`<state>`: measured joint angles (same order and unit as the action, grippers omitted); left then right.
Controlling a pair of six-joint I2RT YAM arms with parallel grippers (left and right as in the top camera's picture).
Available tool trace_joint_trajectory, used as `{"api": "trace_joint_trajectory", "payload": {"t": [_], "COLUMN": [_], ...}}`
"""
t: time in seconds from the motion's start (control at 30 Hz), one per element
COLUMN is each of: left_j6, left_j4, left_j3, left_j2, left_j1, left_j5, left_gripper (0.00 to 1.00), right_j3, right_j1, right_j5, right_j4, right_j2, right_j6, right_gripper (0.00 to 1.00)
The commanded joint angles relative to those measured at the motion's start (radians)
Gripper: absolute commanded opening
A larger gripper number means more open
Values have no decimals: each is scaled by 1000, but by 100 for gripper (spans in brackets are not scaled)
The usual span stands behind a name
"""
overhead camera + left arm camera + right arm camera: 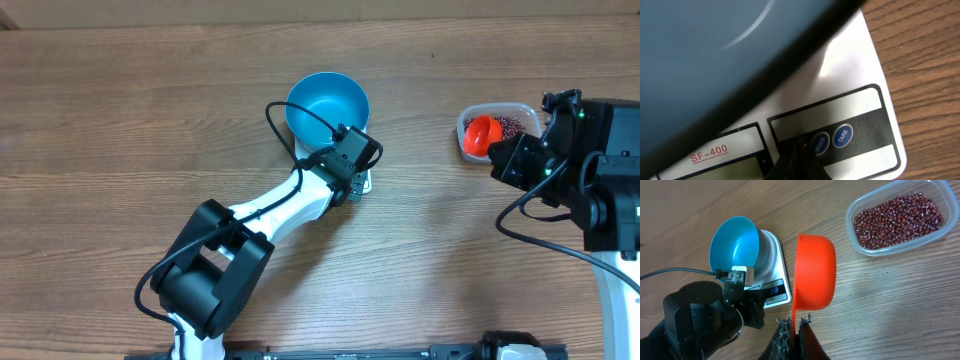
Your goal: Scoop item into bowl and weigh 150g on scale
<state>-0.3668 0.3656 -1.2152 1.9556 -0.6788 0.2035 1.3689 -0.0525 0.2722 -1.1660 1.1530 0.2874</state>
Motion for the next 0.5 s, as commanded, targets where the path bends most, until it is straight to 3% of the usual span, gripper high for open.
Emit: {"api": "trace_joint_trajectory", "payload": {"t": [0.0,0.33,0.47], "left_j6": [-14,-14,4], "left_j4": [2,7,79], "left_j3": [10,6,-30], "left_j2": [52,42,-28], "left_j1": [18,18,17], "left_j5": [6,5,-14], "left_gripper": [4,4,4], "right_j3": [29,29,29], "right_j1": [-5,-5,-5], "right_j5": [-10,-10,-10], "right_j4": [8,5,5], "right_j2": [-2,-2,-2], "right_j6": [-5,-5,-5], "right_gripper": [4,4,4]}}
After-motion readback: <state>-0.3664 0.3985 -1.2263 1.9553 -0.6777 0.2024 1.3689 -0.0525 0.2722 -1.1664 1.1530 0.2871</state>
